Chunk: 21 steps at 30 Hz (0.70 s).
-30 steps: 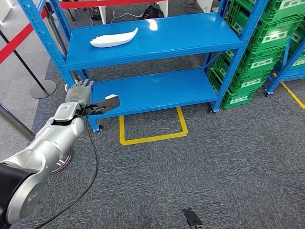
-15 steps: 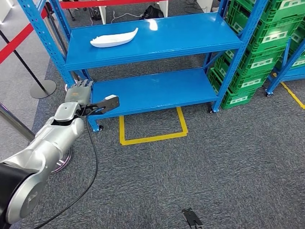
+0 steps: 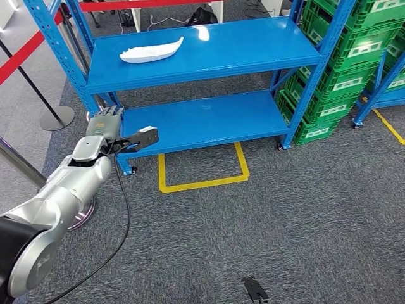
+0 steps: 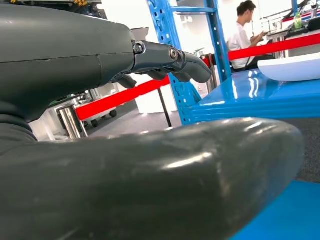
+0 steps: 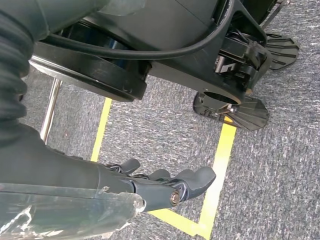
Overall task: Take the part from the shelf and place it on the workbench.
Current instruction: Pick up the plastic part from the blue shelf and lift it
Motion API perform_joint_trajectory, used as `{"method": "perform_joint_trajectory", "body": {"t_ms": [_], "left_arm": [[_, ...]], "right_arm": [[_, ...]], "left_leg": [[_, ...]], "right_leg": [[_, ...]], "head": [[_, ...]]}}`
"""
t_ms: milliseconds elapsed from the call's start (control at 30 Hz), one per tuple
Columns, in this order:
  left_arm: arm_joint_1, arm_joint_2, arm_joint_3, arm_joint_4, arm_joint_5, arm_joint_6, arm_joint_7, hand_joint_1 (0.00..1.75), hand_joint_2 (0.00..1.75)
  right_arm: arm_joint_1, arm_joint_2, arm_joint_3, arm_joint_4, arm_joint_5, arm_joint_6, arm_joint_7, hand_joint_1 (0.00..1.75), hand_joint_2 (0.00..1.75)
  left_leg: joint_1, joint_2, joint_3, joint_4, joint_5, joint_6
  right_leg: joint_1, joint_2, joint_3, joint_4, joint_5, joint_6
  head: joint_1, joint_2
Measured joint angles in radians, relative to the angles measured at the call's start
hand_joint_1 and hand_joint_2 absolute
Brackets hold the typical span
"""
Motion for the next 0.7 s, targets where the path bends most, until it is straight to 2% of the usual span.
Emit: {"method": "perform_joint_trajectory", "body": {"t_ms": [700], "left_arm": [[-0.001,0.0,-0.001,0.0,-0.007,-0.01,0.006,0.0,0.0]], "right_arm": [[0.0,0.0,-0.001,0.0,0.001,0.0,0.0,0.0,1.75]], "left_leg": [[0.0,0.0,0.0,0.0,0.0,0.0]], "right_leg": [[0.0,0.0,0.0,0.0,0.0,0.0]], "head": [[0.0,0.0]]}}
